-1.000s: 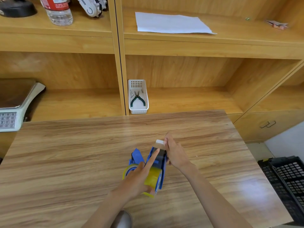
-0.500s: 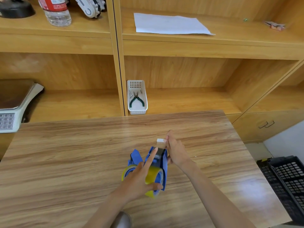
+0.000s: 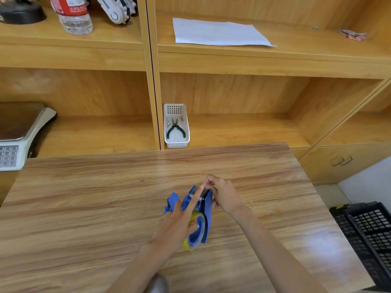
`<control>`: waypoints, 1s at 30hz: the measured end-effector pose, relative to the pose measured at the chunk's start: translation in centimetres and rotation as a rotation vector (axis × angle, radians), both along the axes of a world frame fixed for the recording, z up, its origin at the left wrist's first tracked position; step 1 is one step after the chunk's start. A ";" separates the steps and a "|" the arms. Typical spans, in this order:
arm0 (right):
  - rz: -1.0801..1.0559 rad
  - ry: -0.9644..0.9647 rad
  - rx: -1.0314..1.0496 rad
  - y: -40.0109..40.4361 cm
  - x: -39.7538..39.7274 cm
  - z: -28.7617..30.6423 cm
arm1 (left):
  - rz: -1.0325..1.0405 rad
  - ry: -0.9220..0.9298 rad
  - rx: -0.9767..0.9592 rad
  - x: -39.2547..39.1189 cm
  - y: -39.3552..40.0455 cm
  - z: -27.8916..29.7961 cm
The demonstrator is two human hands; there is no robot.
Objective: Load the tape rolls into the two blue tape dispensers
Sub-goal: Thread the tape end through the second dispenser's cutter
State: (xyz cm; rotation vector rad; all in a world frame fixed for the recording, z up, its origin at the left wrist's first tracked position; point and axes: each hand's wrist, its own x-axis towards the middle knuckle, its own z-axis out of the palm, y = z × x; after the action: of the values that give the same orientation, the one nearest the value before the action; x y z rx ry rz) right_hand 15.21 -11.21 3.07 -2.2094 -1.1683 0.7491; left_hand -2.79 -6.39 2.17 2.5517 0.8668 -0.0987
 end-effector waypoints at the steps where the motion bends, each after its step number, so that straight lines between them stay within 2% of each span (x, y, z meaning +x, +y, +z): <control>1: 0.006 -0.011 0.002 0.0 0.0 0.0 | 0.004 0.007 0.016 0.0 0.0 0.0; 6: -0.045 0.011 0.019 0.0 -0.1 -0.1 | 0.005 0.029 0.093 0.2 0.2 0.4; 13: -0.019 -0.012 -0.005 0.1 -0.1 0.0 | -0.009 -0.065 -0.099 0.5 1.7 -0.7; 19: 0.062 -0.124 -0.117 0.6 -1.4 0.4 | 0.002 -0.121 -0.144 0.7 2.3 -1.2; 25: -0.038 0.040 -0.117 0.6 -2.7 0.3 | -0.018 -0.143 -0.088 0.9 2.7 -2.3; 30: -0.060 0.047 -0.138 0.1 -2.5 -0.1 | 0.008 -0.138 -0.086 1.4 2.2 -2.7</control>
State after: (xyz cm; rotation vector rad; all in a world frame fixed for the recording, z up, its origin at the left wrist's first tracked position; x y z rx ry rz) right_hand 12.72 -11.15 2.95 -2.3149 -1.0513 0.8755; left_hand -1.38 -4.14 -0.52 2.4428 0.8024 0.0419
